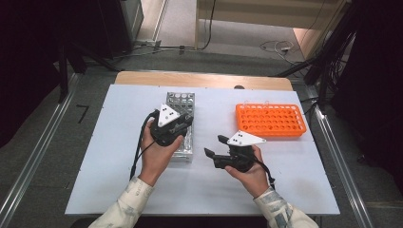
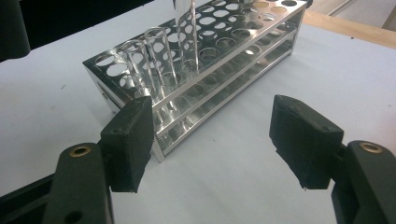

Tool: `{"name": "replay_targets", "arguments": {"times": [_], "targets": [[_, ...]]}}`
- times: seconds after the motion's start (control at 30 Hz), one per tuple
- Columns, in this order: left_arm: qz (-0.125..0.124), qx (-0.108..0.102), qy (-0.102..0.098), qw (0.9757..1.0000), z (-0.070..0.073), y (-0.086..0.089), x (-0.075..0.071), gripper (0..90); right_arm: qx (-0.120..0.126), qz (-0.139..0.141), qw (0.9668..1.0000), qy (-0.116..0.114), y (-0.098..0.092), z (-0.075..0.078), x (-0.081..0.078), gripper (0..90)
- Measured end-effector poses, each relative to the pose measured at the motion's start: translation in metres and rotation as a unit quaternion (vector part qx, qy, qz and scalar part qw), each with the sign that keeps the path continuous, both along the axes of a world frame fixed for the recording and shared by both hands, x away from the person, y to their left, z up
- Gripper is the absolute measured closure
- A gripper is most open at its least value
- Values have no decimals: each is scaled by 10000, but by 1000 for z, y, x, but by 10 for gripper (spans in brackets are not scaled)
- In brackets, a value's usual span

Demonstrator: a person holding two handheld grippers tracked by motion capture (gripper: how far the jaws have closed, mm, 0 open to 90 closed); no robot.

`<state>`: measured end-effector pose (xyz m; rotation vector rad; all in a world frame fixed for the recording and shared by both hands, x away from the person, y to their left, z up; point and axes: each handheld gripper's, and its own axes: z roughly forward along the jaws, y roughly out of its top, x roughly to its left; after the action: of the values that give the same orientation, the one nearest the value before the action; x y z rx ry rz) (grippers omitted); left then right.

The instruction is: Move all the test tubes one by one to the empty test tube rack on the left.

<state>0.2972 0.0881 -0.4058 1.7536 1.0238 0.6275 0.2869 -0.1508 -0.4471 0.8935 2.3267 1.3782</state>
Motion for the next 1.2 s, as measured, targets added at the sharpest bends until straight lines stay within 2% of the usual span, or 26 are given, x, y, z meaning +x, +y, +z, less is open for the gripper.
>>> {"name": "replay_targets", "arguments": {"times": [0.27,0.67,0.8,0.93,1.03,1.2], "targets": [[-11,147,58,9999,-9,-3,-1,753,-27,1,10000,11,1,0,0,293],[-10,196,278,9994,-18,-3,-3,744,-44,4,10000,33,2,-2,0,293],[-76,119,338,9993,-19,-3,-3,693,-51,8,10000,32,2,-2,-1,293],[-78,19,313,9995,-17,-2,-3,663,-37,-2,10000,24,1,-2,0,293],[-113,-162,311,9993,-15,0,-4,616,-28,-14,10000,-7,0,-1,0,292],[-288,-499,365,9977,-11,5,-6,471,1,-83,10000,-5,-2,0,1,284]]}}
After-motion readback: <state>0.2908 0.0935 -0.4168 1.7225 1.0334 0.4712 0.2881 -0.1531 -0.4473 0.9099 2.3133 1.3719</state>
